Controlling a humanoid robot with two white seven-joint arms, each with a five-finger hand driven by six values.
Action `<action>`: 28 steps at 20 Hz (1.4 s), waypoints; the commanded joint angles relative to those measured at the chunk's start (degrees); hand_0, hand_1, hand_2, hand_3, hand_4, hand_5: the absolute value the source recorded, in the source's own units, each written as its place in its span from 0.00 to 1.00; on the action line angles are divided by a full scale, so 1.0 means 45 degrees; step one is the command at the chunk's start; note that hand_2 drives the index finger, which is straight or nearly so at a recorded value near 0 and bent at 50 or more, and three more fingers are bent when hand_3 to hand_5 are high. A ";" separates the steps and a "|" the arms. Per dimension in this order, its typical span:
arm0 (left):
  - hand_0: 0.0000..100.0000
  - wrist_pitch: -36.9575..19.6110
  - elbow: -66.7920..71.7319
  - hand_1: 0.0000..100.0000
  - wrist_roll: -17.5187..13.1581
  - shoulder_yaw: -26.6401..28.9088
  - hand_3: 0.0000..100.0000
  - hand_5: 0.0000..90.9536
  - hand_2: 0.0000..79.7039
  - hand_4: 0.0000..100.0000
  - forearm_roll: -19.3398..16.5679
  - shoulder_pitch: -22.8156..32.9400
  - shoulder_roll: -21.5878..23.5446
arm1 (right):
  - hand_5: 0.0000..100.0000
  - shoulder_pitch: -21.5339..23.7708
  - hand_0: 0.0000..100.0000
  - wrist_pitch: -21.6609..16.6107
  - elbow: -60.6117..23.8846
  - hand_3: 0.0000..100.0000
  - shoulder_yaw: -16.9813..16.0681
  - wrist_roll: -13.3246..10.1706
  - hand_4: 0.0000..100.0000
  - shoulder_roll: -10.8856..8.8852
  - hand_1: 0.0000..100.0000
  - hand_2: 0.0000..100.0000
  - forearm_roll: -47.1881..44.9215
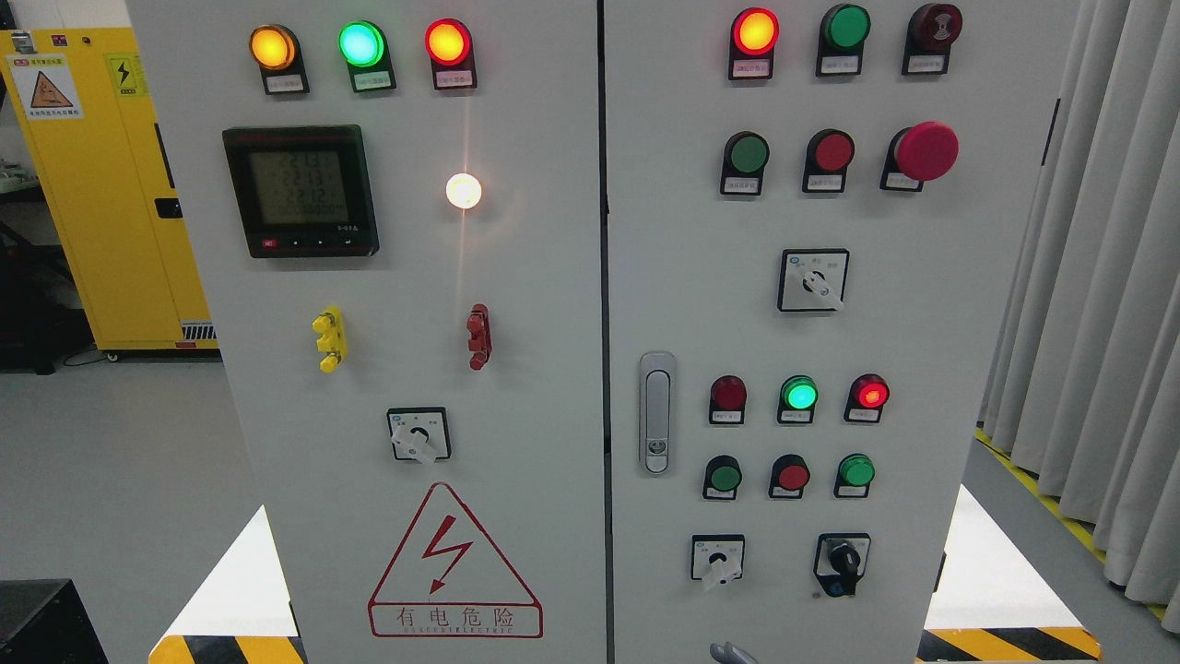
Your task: Press green start button
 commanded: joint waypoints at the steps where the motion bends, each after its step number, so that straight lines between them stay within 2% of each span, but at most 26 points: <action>1: 0.12 -0.0006 0.0005 0.56 0.0004 0.0000 0.00 0.00 0.00 0.00 0.0000 -0.0001 0.0000 | 0.17 0.0038 0.45 0.0010 0.0032 0.18 -0.0032 0.0009 0.23 -0.0055 0.66 0.00 0.0004; 11: 0.12 -0.0006 -0.0014 0.56 0.0004 0.0000 0.00 0.00 0.00 0.00 0.0000 -0.0001 0.0000 | 0.18 -0.0001 0.45 -0.0010 0.0150 0.18 -0.0071 -0.0010 0.24 -0.0035 0.66 0.00 0.0101; 14: 0.12 -0.0006 0.0005 0.56 0.0004 0.0000 0.00 0.00 0.00 0.00 0.0000 -0.0001 0.0000 | 0.19 -0.0021 0.43 -0.0049 0.0285 0.18 -0.0655 -0.0049 0.24 -0.0035 0.69 0.00 0.1346; 18: 0.12 -0.0006 0.0005 0.56 0.0004 0.0000 0.00 0.00 0.00 0.00 0.0000 -0.0001 0.0000 | 0.19 -0.0040 0.47 -0.0205 0.0286 0.16 -0.0851 -0.0088 0.24 -0.0035 0.74 0.00 0.1917; 22: 0.12 -0.0006 0.0005 0.56 0.0004 0.0000 0.00 0.00 0.00 0.00 0.0000 -0.0001 0.0000 | 0.21 -0.0079 0.46 -0.0536 0.0306 0.17 -0.1671 -0.0282 0.27 -0.0016 0.79 0.00 0.3789; 26: 0.12 -0.0006 -0.0014 0.56 0.0004 0.0000 0.00 0.00 0.00 0.00 0.0000 -0.0001 0.0000 | 0.26 -0.0294 0.48 -0.0557 0.0286 0.32 -0.2316 -0.0732 0.38 -0.0016 0.81 0.00 0.5275; 27: 0.12 -0.0006 0.0005 0.56 0.0004 0.0000 0.00 0.00 0.00 0.00 0.0000 -0.0001 0.0000 | 0.33 -0.0372 0.48 -0.0557 0.0286 0.42 -0.2375 -0.0752 0.47 -0.0016 0.81 0.00 0.5374; 28: 0.12 -0.0006 0.0005 0.56 0.0004 0.0000 0.00 0.00 0.00 0.00 0.0000 0.0019 0.0000 | 0.34 -0.0430 0.48 -0.0557 0.0286 0.43 -0.2376 -0.0772 0.49 -0.0016 0.81 0.00 0.5394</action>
